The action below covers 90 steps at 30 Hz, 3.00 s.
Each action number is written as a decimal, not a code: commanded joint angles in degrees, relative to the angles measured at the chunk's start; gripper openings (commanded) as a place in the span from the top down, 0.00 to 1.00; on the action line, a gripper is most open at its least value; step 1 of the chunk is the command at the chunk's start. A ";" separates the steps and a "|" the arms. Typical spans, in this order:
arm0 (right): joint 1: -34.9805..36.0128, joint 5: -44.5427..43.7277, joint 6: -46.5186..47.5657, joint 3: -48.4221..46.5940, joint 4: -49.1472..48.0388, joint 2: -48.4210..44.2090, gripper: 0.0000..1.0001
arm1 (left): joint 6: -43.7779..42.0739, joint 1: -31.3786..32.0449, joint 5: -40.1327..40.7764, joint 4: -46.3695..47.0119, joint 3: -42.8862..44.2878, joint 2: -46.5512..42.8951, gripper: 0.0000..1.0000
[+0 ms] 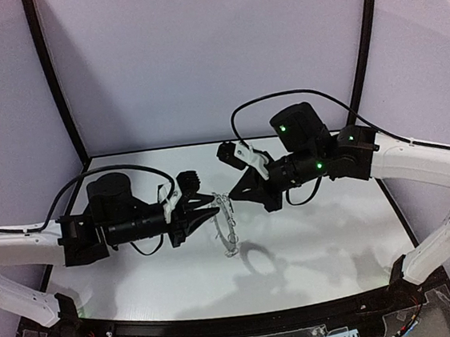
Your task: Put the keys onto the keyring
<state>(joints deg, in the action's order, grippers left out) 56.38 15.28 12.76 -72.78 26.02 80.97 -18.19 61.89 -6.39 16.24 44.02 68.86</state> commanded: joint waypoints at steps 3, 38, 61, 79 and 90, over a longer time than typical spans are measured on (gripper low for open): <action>0.77 -0.67 1.57 -2.34 1.54 -1.18 1.00 | -1.52 0.16 3.24 -6.42 4.65 1.90 0.72; 3.11 0.17 3.17 -1.81 0.60 -3.03 1.00 | -1.32 0.12 3.67 -13.20 9.32 5.69 0.97; 2.66 -5.85 2.19 0.63 -0.46 -3.82 1.00 | 0.42 0.16 4.61 -3.43 5.75 3.54 0.99; -0.06 2.20 -2.10 2.38 -3.02 -1.26 1.00 | 0.08 0.16 -2.63 10.81 -2.14 -1.45 0.99; -0.63 6.53 -2.38 1.63 -0.66 0.90 1.00 | -1.49 0.11 -6.22 14.71 -2.54 -1.71 0.99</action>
<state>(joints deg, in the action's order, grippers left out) 56.64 21.11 11.25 -71.33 24.05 80.66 -18.48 61.97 -8.96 23.86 41.45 69.60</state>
